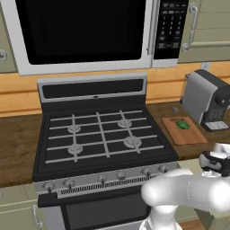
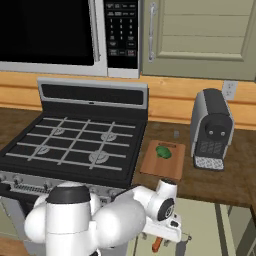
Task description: Place the appropriate cutting tool for cutting the broccoli skin on the cutting board.
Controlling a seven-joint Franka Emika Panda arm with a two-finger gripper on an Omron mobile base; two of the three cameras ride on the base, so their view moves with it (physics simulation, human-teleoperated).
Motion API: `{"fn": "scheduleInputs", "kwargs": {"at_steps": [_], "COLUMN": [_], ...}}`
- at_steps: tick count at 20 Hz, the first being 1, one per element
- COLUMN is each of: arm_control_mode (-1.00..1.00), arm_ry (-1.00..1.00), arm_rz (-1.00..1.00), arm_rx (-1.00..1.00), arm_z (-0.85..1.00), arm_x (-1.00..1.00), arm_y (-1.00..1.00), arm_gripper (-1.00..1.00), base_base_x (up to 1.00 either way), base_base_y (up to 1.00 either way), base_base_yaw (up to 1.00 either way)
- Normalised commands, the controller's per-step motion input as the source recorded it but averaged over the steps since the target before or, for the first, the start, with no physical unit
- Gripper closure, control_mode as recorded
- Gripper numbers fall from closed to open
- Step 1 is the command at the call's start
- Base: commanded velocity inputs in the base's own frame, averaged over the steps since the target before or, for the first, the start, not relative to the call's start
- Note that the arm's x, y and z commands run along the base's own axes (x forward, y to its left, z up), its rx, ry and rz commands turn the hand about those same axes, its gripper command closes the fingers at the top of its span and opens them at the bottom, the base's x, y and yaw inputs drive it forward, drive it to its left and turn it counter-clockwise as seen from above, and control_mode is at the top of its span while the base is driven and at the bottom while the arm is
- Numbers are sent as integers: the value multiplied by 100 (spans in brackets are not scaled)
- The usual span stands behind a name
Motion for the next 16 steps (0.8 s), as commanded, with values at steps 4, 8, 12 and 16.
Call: {"fn": "scheduleInputs", "kwargs": {"at_steps": [4, 8, 12, 16], "arm_control_mode": [-100, -100, -100, -100], "arm_ry": [0, 0, 0, 0], "arm_rz": [0, 0, 0, -1], "arm_rx": [1, 1, 1, 0], "arm_z": [-53, -48, -56, -99], "arm_x": [53, 46, 5, -50], "arm_y": [-14, -2, 0, 8], "arm_gripper": [-100, -100, -100, 100], "base_base_x": [0, 0, 0, 0], "base_base_y": [0, 0, 0, 0], "base_base_yaw": [0, 0, 0, 0]}}
